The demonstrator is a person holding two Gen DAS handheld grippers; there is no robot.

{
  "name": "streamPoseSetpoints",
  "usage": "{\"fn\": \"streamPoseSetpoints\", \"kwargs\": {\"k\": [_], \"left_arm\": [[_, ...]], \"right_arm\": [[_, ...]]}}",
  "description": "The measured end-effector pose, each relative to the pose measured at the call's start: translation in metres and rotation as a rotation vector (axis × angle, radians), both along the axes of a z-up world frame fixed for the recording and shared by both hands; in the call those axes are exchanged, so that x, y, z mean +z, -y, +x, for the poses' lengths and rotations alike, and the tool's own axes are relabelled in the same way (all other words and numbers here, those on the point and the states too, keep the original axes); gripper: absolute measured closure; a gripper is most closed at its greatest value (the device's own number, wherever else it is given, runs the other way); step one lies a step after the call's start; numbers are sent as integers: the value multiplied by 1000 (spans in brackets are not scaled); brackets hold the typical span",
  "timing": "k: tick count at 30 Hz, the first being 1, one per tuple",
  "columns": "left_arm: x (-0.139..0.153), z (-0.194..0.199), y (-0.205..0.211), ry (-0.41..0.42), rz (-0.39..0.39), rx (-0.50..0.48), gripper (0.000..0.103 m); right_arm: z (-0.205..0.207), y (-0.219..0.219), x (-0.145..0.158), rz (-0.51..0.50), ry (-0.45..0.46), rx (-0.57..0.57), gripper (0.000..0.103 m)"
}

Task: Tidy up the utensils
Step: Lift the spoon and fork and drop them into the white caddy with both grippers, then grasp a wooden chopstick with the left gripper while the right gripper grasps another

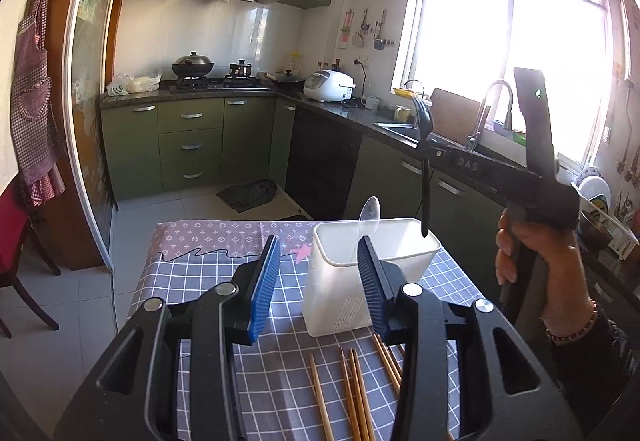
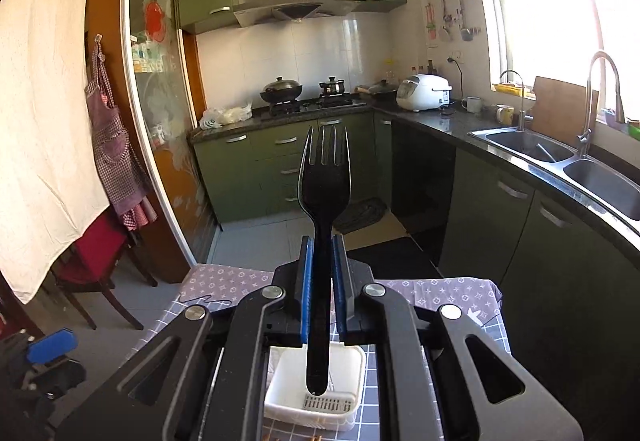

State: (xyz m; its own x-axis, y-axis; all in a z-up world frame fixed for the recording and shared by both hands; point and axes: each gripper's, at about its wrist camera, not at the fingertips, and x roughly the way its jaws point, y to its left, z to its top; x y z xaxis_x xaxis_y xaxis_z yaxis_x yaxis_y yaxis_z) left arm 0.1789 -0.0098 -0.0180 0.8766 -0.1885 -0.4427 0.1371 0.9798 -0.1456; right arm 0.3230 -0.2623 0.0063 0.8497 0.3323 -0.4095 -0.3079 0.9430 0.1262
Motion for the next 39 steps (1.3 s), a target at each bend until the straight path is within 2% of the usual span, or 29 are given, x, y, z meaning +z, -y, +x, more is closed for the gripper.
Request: {"fn": "streamPoseSetpoints", "kwargs": {"k": [4,11,13,18,23,27,29,32,35,37,39], "left_arm": [[-5,-4,-4,-13,0,-3,64],[-16,0,5,-70,30,-31,63],[-18,0,7,-82,41,-33,63],[-20,-3,9,-100,63,-30,63],[-25,-4,8,-150,81,-25,63],[-43,4,10,-276,96,-20,63],[-60,12,13,-374,108,-24,63],[-89,23,20,-512,134,-51,64],[-115,33,26,-623,147,-76,74],[-129,38,30,-676,154,-87,75],[-141,43,35,-726,163,-98,80]], "right_arm": [[7,0,-24,3,-21,18,93],[-20,9,-51,1,-27,52,92],[-25,10,-55,1,-35,64,88],[-40,16,-55,2,-34,65,85],[-64,39,-39,44,-19,61,85],[-92,58,-32,44,-51,51,85],[-105,67,-36,36,-84,56,81],[-118,77,-49,6,-145,60,81],[-125,85,-64,-22,-202,62,81],[-127,89,-76,-33,-232,59,81],[-127,94,-88,-31,-266,61,81]]}}
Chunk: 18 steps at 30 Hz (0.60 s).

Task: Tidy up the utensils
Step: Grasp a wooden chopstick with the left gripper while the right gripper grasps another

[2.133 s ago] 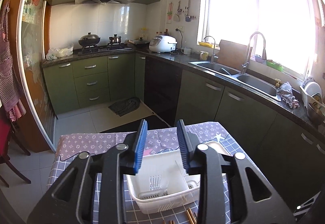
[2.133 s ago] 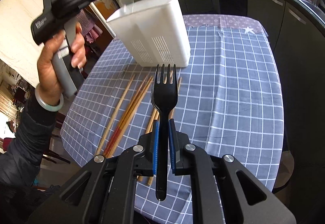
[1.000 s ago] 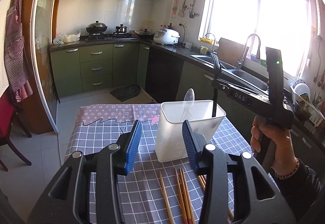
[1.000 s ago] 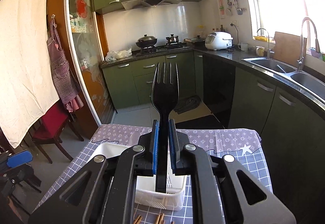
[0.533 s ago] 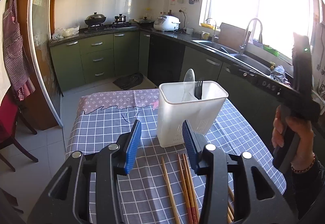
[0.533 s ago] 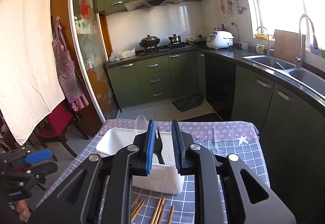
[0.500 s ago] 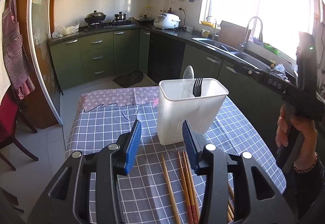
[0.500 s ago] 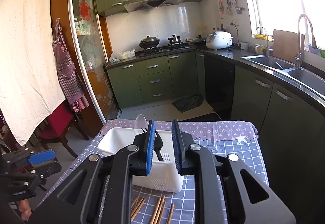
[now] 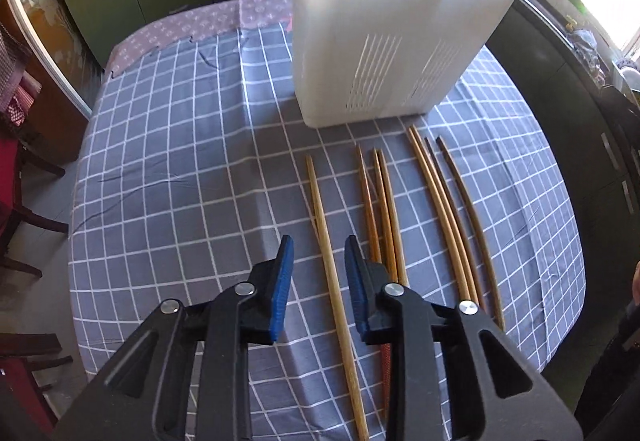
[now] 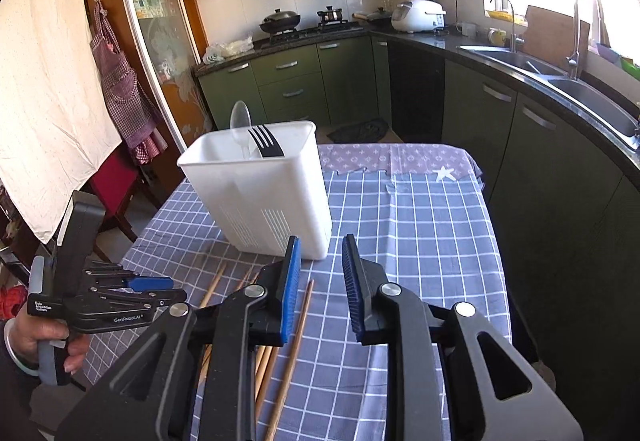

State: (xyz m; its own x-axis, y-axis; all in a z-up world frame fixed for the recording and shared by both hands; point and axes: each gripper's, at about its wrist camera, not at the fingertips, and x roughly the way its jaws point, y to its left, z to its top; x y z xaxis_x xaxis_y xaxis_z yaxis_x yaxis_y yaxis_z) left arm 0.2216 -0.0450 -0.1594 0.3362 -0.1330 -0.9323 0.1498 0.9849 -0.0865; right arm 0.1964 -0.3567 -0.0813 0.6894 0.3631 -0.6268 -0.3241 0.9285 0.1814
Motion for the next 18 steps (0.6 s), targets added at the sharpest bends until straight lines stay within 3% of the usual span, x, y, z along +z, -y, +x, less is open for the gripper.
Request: {"fn": "streamPoseSetpoints", "kwargs": {"k": [6,18], "left_arm": [[-23,7,8,-95,13,-1,85],[-40,12,35,-149,74,-19,89]], "right_arm": [[3,6,-21,-2,-61,6,81],[10,3,-28,-18,-100,17,81]]}}
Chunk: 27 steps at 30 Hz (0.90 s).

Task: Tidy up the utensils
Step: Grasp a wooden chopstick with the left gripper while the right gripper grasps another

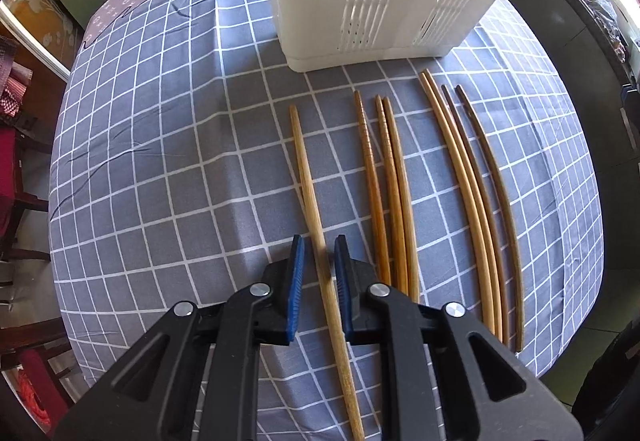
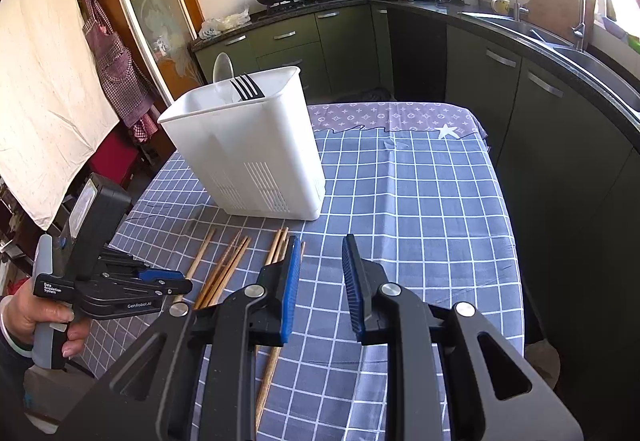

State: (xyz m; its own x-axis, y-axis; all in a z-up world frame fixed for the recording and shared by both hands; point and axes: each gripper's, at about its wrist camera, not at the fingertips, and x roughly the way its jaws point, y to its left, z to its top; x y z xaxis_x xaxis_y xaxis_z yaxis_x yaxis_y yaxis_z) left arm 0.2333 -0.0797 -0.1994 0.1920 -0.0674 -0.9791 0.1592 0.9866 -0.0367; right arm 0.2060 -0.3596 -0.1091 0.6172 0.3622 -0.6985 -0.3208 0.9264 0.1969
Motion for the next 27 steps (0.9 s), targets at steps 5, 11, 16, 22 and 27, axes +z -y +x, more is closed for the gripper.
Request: {"fn": "streamPoseSetpoints", "kwargs": {"k": [5,11,16,22,27], "left_arm": [[-1,3,5,-4,10,-8,94],[2,3,4,-4,6,-15,96],[17,-1,-2,27,-5,-26,96],[43,-11,-10,80,-12,-37,96],[58,-16,-17,119,-27,-36,96]], "right_arm": [[3,-7,-4,-31,-51,23,81],[8,-20,-19,-82,-169,86,81],[17,-39,-36,-134,-290,152,77],[32,-55,-64,-174,-458,188,77],[43,-66,-75,-206,-519,183,83]]}}
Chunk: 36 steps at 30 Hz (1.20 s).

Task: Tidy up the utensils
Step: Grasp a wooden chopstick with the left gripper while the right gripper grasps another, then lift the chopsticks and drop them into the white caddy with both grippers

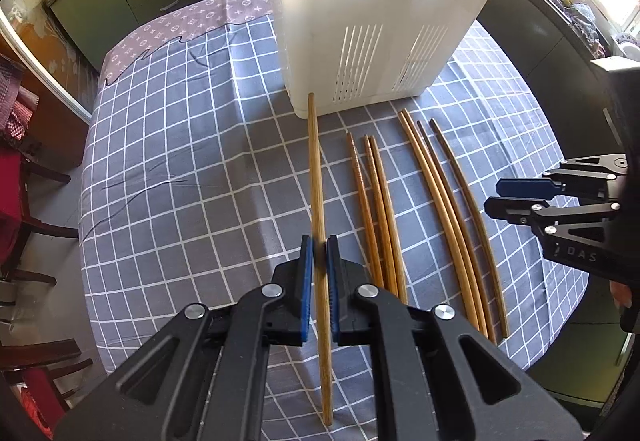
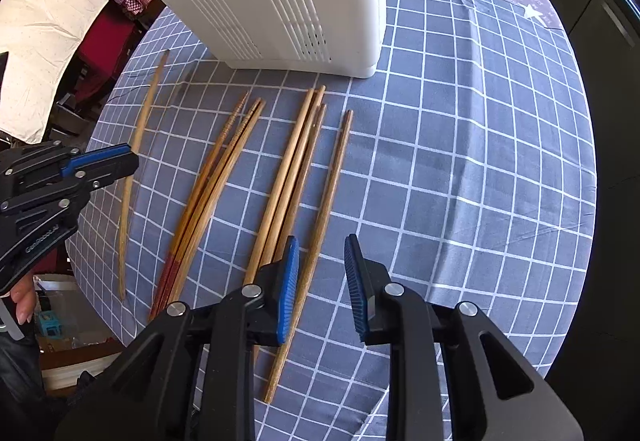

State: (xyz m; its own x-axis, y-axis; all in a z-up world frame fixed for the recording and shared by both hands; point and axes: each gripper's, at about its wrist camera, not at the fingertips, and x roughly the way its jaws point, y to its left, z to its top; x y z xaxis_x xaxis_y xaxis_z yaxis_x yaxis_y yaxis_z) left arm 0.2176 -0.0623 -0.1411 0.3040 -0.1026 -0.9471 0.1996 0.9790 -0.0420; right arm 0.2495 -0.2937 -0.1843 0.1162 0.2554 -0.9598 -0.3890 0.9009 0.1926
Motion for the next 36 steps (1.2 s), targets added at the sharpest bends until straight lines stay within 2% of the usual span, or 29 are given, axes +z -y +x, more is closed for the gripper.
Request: {"fn": "streamPoseSetpoints", "kwargs": {"k": [8,17,22,28,36], "left_arm": [[12,-6,-5,51,-20,-12,96],[25,-13,-11,94,-31,-17,96],[31,-17,-15,115,-40,-13,96],[40,-21,-22,133,-56,-2,96],[58,-26,-25,182,-74,-2,96]], "right_arm": [[9,-21,-21,-82,-70,-10,87],[10,-51,-30,-177,-49,10,93],[5,-57,-29,-162,-28,9,96],[-16,-50,4,-53,65,1,96],[-49,-30,73,75,277,-5,96]]}}
